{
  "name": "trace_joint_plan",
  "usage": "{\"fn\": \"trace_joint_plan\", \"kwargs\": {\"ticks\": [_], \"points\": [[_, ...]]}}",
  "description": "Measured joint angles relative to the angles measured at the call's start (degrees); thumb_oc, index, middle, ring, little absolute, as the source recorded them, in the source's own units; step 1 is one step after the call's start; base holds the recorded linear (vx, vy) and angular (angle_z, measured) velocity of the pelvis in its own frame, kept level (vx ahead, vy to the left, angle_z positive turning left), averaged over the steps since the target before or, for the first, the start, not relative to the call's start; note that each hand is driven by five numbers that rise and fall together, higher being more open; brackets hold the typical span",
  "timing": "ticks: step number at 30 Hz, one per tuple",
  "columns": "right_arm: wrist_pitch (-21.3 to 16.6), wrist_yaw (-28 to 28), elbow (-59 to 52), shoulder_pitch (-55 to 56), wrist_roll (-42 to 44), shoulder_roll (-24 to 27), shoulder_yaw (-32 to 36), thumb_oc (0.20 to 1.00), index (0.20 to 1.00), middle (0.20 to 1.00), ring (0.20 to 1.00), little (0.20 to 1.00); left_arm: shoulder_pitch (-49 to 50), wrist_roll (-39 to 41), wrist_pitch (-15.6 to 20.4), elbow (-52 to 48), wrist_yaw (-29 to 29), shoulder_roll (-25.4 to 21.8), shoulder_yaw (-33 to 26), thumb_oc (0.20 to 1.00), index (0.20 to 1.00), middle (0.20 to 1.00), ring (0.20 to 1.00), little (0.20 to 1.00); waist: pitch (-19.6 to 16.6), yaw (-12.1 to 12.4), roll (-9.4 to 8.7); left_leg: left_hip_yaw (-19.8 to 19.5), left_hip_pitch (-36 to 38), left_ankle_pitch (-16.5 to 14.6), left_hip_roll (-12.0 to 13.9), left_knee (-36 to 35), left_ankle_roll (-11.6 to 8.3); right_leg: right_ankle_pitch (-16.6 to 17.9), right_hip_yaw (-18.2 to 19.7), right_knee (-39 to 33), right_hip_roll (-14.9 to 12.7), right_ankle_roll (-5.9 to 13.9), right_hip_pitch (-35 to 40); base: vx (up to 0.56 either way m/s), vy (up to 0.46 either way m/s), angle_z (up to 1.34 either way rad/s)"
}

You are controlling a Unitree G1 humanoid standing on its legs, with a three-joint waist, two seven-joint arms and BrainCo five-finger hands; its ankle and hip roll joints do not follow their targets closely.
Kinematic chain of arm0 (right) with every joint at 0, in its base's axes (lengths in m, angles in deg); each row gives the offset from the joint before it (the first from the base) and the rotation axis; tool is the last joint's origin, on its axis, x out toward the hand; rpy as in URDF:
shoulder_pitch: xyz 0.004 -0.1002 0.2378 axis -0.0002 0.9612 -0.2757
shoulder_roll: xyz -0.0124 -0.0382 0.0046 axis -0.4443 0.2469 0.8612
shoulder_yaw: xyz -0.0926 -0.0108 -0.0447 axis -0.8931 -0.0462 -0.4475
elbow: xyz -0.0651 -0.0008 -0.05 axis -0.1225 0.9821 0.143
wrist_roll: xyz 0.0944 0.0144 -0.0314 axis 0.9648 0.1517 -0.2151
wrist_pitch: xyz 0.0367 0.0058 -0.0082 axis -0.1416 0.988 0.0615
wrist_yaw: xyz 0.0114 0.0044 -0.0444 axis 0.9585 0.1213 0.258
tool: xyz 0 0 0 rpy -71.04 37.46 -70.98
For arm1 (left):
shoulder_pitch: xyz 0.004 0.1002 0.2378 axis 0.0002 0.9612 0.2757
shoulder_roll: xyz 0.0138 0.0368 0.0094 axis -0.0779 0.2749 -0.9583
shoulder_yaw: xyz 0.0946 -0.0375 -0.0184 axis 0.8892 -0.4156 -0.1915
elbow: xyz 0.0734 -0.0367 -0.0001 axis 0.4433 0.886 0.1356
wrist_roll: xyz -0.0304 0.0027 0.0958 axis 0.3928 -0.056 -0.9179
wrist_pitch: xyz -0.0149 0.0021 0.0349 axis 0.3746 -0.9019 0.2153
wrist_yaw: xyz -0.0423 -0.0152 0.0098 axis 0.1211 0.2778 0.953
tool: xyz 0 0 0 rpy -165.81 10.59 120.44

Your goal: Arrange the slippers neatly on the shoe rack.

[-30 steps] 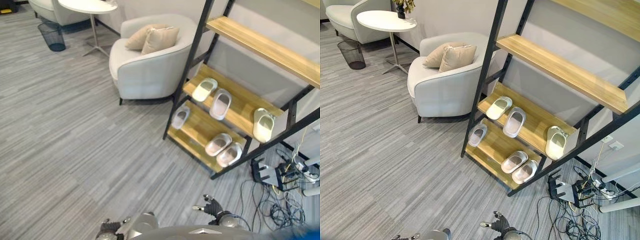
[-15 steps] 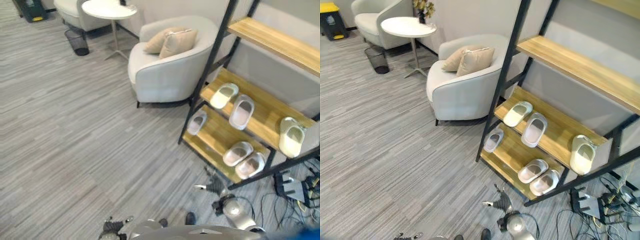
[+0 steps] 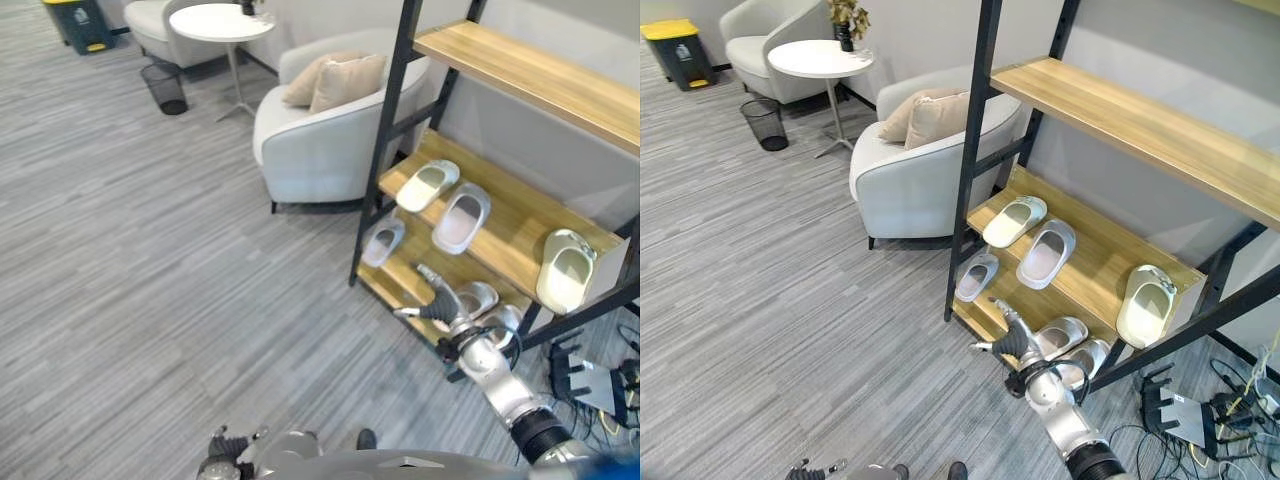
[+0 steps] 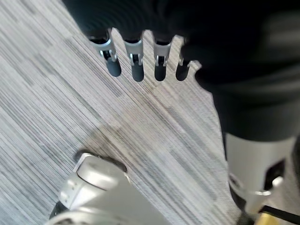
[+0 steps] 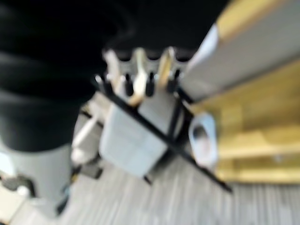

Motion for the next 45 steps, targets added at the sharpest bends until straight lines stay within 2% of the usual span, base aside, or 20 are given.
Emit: {"fn": "trace_joint_plan", "kwargs": {"ticks": [2, 4, 5, 6, 8, 9, 10, 12, 14, 16, 17, 20, 24, 27, 34, 36, 40, 45], "points": [[0.28, -0.55, 0.34, -3.63, 0.02, 1.3, 0.61, 1.0, 1.0, 1.0, 1.0, 1.0, 0.29, 0.21, -0.16, -1.56, 1.31, 0.63, -0.36, 1.0, 1.0, 1.0, 1.0, 1.0, 0.72, 1.09, 1.32, -1.58, -2.84, 0.54, -1.27, -0.63, 0.72, 0.51, 0.8, -0.13, -0.46, 0.44, -0.75, 0.14, 0.117, -0.11], [1.29, -1.03, 0.26, -7.68, 0.03, 1.59, 1.41, 1.0, 1.0, 1.0, 1.0, 1.0, 0.75, 0.34, -0.77, -2.9, 2.92, 1.63, -1.53, 1.0, 1.0, 1.0, 1.0, 1.0, 1.16, 2.69, 2.7, -3.28, -4.44, 2.04, -2.49, -3.86, 0.51, 0.89, 2.85, 0.14, -0.75, 0.95, -2.29, 0.12, 0.098, -0.59], [1.42, -1.24, 0.11, -9.2, 0.03, 1.22, 1.88, 1.0, 1.0, 1.0, 1.0, 1.0, 1.6, 0.67, -0.97, -3.23, 3.4, 2.6, -2.11, 1.0, 1.0, 1.0, 1.0, 1.0, 0.88, 4.19, 4.25, -4.21, -3.62, 5.43, -2.28, -6.34, 0.32, 1.19, 4.58, 0.56, -0.02, 0.9, -2.61, 0.28, 0.181, -0.73], [1.42, -1.39, -0.15, -9.57, -0.06, 0.88, 1.98, 1.0, 1.0, 1.0, 1.0, 1.0, 2.03, 0.72, -1.22, -3.0, 3.7, 2.79, -2.61, 1.0, 1.0, 1.0, 1.0, 1.0, 0.64, 4.2, 5.05, -4.41, -3.24, 7.55, -2.65, -6.3, 1.14, 0.89, 5.31, 0.33, -0.06, 1.35, -2.19, 0.35, 0.231, -0.57], [2.14, -2.12, 0.4, -9.51, -0.11, -0.04, 2.61, 1.0, 1.0, 1.0, 1.0, 1.0, 3.2, 0.58, -1.21, -3.35, 3.76, 2.89, -2.43, 1.0, 1.0, 1.0, 1.0, 1.0, 0.44, 4.1, 5.28, -3.62, -2.36, 7.99, -3.6, -5.52, 2.5, -0.54, 5.35, 0.06, -1.2, 1.59, -0.74, 0.27, 0.188, -0.16], [2.25, -2.51, 0.87, -9.44, -0.12, -0.11, 2.78, 1.0, 1.0, 1.0, 1.0, 1.0, 3.71, 0.52, -1.25, -4.08, 3.78, 2.94, -2.07, 1.0, 1.0, 1.0, 1.0, 1.0, -0.04, 4.05, 5.7, -3.35, -2.17, 8.83, -3.32, -6.14, 3.73, -1.28, 4.99, 0.12, -1.26, 2.33, -0.23, 0.2, 0.215, -0.02], [2.3, -3.45, 2.64, -9.95, -0.13, -0.26, 3.67, 1.0, 1.0, 1.0, 1.0, 1.0, 4.44, 0.13, -1.25, -6.05, 4.02, 3.0, -2.0, 1.0, 1.0, 1.0, 1.0, 1.0, -0.14, 4.23, 5.8, -2.96, -1.42, 9.44, -3.23, -6.98, 4.73, -2.88, 4.25, 3.07, -1.53, 2.31, -0.43, 0.13, 0.209, 0.05], [3.28, -6.1, 7.75, -11.88, -0.07, -0.37, 6.62, 1.0, 1.0, 1.0, 1.0, 1.0, 6.3, -0.01, -1.16, -10.21, 4.36, 2.86, -1.5, 1.0, 1.0, 1.0, 1.0, 1.0, -0.56, 4.84, 5.83, -2.29, -0.85, 9.95, -3.5, -8.25, 5.63, -5.06, 4.18, 7.83, -2.06, 2.27, -0.44, 0.0, 0.166, -0.05], [3.89, -9.26, 10.8, -14.47, 0.03, -0.15, 10.33, 1.0, 1.0, 1.0, 1.0, 1.0, 7.47, 0.01, -1.23, -12.84, 5.33, 2.76, -0.26, 1.0, 1.0, 1.0, 1.0, 1.0, -0.92, 5.78, 5.4, -1.78, -1.78, 10.43, -4.03, -8.58, 6.39, -5.73, 4.21, 7.31, -2.77, 3.21, -0.16, -0.07, 0.106, -0.12], [4.67, -12.32, 12.47, -16.7, 0.26, 0.08, 13.21, 1.0, 1.0, 1.0, 1.0, 1.0, 7.79, 0.03, -1.39, -13.79, 5.69, 2.54, 0.51, 1.0, 1.0, 1.0, 1.0, 1.0, -0.79, 5.86, 5.62, -1.89, -2.84, 11.33, -5.07, -8.21, 6.32, -5.53, 4.18, 5.07, -3.57, 4.59, 0.08, -0.09, 0.086, 0.06], [5.43, -14.19, 14.34, -19.57, 1.15, 0.27, 14.97, 1.0, 1.0, 1.0, 1.0, 1.0, 7.99, 0.03, -1.21, -14.46, 6.04, 2.67, 1.21, 1.0, 1.0, 1.0, 1.0, 1.0, -0.3, 5.4, 6.57, -2.28, -3.89, 11.31, -5.29, -7.26, 6.26, -5.32, 4.11, 4.35, -3.4, 5.45, -0.17, -0.08, 0.065, 0.07], [5.98, -17.12, 17.74, -23.4, 3.85, 1.98, 16.36, 1.0, 1.0, 1.0, 1.0, 1.0, 7.99, 0.06, -1.06, -14.47, 6.26, 2.53, 2.51, 1.0, 1.0, 1.0, 1.0, 1.0, 0.44, 5.74, 7.62, -2.55, -5.65, 11.32, -5.1, -6.43, 5.79, -5.06, 3.74, 4.37, -2.76, 5.26, -1.48, -0.13, 0.073, 0.03], [7.24, -17.59, 25.84, -33.85, 6.84, 4.24, 15.52, 1.0, 1.0, 1.0, 1.0, 1.0, 6.94, 0.15, -0.72, -14.0, 6.54, 2.52, 3.06, 1.0, 1.0, 1.0, 1.0, 1.0, 3.94, 5.83, 8.03, -2.39, -9.2, 11.06, -4.26, -5.18, 4.74, -4.62, 3.99, 5.05, -2.13, 4.87, -5.32, -0.11, 0.048, -0.08], [7.6, -18.42, 31.5, -41.81, 9.05, 4.62, 15.14, 1.0, 1.0, 1.0, 1.0, 1.0, 4.38, 0.5, 0.02, -13.12, 6.53, 2.68, 3.41, 1.0, 1.0, 1.0, 1.0, 1.0, 6.5, 6.33, 8.77, -2.18, -12.22, 11.36, -4.2, -4.22, 4.53, -3.91, 4.52, 5.59, -1.96, 5.34, -7.99, -0.05, 0.035, -0.07], [6.87, -24.52, 40.96, -52.86, 10.75, 4.81, 11.48, 1.0, 1.0, 1.0, 1.0, 1.0, -0.53, 2.04, 2.12, -12.35, 6.44, 2.89, 5.04, 1.0, 1.0, 1.0, 1.0, 1.0, 10.68, 7.6, 9.25, -0.93, -16.16, 12.38, -4.74, -3.55, 5.48, -3.07, 4.76, 6.0, -2.83, 5.98, -11.77, 0.0, 0.062, -0.02], [4.19, -29.17, 45.26, -55.24, 11.97, 5.12, 11.67, 1.0, 1.0, 1.0, 1.0, 1.0, -0.34, 2.83, 2.51, -13.41, 6.13, 2.88, 5.17, 1.0, 1.0, 1.0, 1.0, 1.0, 10.92, 7.56, 9.24, -0.85, -16.81, 12.08, -5.24, -3.79, 5.3, -2.99, 4.93, 5.37, -3.34, 6.19, -12.23, 0.05, 0.062, -0.03], [0.55, -35.6, 42.53, -55.43, 14.29, 6.99, 15.61, 1.0, 1.0, 1.0, 1.0, 1.0, -0.41, 2.88, 2.97, -14.59, 6.07, 2.82, 5.12, 1.0, 1.0, 1.0, 1.0, 1.0, 12.56, 7.31, 9.38, -0.86, -17.82, 12.25, -5.8, -4.24, 5.5, -2.84, 4.92, 4.87, -3.73, 6.44, -13.12, 0.04, 0.019, 0.02], [-0.48, -36.13, 33.16, -52.99, 16.28, 7.38, 18.57, 1.0, 1.0, 1.0, 1.0, 1.0, -0.39, 2.79, 3.24, -14.62, 5.58, 2.87, 5.17, 1.0, 1.0, 1.0, 1.0, 1.0, 13.49, 7.34, 9.41, -0.9, -17.88, 12.38, -6.22, -4.35, 5.9, -2.68, 5.11, 3.99, -3.97, 6.66, -12.84, 0.07, -0.009, 0.01]]}}
